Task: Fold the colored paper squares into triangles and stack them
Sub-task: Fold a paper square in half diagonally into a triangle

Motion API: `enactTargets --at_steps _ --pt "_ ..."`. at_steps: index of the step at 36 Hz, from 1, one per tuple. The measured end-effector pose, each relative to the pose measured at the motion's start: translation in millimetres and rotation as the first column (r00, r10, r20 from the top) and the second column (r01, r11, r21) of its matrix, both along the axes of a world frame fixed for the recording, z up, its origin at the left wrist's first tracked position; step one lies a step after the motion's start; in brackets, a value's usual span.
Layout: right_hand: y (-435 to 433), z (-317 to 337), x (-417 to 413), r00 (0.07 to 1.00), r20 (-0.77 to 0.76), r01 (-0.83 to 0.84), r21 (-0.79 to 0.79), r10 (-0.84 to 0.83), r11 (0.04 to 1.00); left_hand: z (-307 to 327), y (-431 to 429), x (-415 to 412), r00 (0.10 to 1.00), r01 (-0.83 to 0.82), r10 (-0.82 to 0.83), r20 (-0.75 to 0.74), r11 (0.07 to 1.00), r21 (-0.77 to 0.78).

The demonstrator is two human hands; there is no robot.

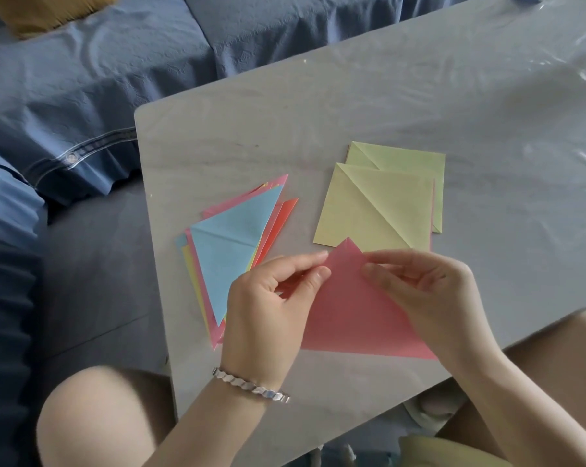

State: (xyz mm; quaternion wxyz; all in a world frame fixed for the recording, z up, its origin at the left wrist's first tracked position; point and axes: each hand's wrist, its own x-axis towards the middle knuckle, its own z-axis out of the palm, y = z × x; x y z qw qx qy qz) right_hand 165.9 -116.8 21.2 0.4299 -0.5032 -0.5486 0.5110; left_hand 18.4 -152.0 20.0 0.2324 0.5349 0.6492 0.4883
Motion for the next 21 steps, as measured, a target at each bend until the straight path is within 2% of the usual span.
enactTargets --at_steps 14,21 --pt "-2.3 3.9 -0.3 0.999 -0.033 -0.029 -0.008 0.029 1.0 3.2 -0.4 1.1 1.0 -0.028 0.028 0.009 1.0 -0.015" --pt "1.7 -3.2 3.5 0.996 0.048 -0.08 0.004 0.08 0.997 0.4 -2.9 -0.1 1.0 -0.022 0.023 0.003 0.998 -0.054"
